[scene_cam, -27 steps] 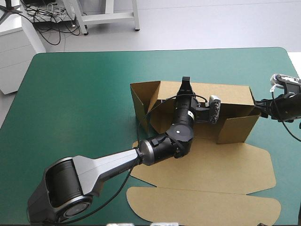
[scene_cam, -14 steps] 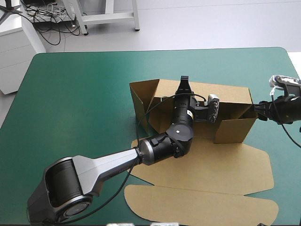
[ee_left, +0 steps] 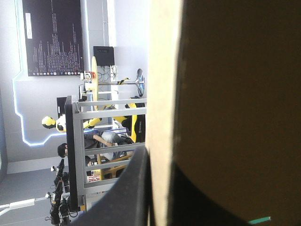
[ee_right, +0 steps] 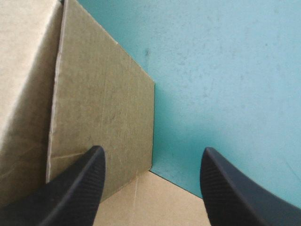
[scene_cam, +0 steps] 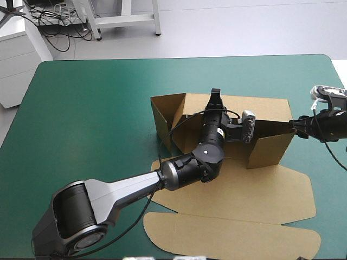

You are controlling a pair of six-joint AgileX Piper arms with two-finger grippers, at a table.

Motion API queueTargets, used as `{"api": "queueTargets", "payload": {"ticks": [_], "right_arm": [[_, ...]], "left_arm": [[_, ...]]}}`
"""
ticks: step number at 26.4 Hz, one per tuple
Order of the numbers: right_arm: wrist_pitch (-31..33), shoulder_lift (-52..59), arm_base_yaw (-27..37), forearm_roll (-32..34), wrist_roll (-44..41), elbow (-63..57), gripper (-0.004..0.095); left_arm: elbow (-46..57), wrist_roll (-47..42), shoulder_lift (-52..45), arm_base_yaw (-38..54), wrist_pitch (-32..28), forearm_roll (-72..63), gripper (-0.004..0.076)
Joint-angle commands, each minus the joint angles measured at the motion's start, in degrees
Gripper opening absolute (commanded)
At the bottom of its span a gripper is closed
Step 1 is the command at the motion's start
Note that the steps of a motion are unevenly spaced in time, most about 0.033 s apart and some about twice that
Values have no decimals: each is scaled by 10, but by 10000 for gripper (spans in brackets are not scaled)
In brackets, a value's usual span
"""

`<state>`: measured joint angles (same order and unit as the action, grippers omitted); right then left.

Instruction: Fold the box

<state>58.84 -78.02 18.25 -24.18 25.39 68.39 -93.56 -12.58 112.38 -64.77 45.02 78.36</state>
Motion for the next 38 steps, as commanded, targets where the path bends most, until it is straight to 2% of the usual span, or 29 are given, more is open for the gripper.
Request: {"api": "queueTargets", "payload": {"ticks": [1, 14, 18, 24, 30, 34, 38], "right_arm": [[7, 18, 0, -13, 3, 14, 552], [48, 18, 0, -15, 33, 14, 552], [69, 18, 0, -16, 66, 14, 552], [65, 17, 0, -45, 131, 14, 552], [110, 17, 0, -49, 141, 14, 552], [104, 17, 0, -51, 151, 14, 552], [71, -6, 0, -107, 212, 6, 552]], "left_arm": [[-13, -12, -27, -4, -22, 11, -10], [-13, -12, -27, -4, -23, 11, -10], [-13, -12, -27, -4, -28, 11, -10], [-13, -12, -27, -4, -36, 11, -10], [-13, -12, -27, -4, -36, 11, -10], [-13, -14, -27, -4, -36, 11, -10], [-13, -27, -27, -4, -40, 15, -10]]}}
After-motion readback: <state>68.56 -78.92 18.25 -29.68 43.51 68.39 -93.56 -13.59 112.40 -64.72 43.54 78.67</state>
